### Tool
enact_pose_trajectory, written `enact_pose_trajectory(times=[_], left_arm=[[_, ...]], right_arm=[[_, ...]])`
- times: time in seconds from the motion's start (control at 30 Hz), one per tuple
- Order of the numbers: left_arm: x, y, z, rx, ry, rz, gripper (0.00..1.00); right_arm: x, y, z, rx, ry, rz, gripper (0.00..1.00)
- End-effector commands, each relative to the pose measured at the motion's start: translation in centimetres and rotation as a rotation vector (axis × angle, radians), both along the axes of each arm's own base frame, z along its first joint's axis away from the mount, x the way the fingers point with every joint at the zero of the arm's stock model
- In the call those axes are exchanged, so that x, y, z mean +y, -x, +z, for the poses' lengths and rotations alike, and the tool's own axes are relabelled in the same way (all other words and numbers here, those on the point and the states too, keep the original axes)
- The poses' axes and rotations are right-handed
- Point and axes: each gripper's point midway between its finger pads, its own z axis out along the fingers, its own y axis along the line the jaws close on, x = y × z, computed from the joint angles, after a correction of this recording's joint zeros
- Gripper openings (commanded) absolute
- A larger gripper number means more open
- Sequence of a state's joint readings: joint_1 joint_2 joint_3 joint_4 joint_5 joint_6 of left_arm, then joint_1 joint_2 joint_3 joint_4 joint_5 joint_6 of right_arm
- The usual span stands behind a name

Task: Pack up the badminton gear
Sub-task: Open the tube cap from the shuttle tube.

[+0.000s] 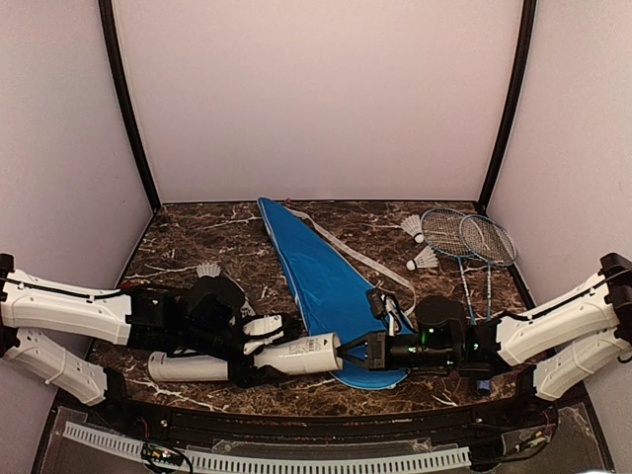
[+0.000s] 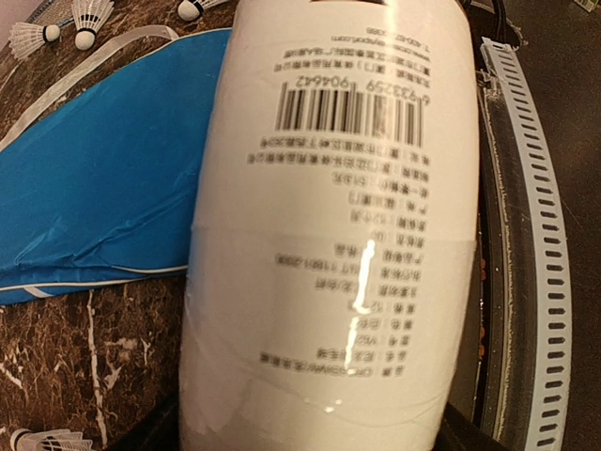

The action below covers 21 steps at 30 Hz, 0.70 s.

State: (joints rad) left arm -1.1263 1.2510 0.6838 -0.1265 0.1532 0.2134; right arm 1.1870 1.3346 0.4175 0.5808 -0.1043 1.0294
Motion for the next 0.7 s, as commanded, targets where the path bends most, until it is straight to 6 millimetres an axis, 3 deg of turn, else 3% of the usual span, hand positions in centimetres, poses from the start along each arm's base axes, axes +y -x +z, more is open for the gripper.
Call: enact_pose_trajectory(times=[0.0,0.67], left_arm=[[0.93,-0.19,-0.55,-0.002,-0.041,0.019,0.72],[0.97,-0.21,-0.65,-0.004,-0.042,0.020,0.72]], right_arm=[[-2.05,-1.32,-2.15,0.008,0.077,-0.084,0.03],[-2.32,-1.59,-2.26,0.011,0.078,-0.098,0.05]])
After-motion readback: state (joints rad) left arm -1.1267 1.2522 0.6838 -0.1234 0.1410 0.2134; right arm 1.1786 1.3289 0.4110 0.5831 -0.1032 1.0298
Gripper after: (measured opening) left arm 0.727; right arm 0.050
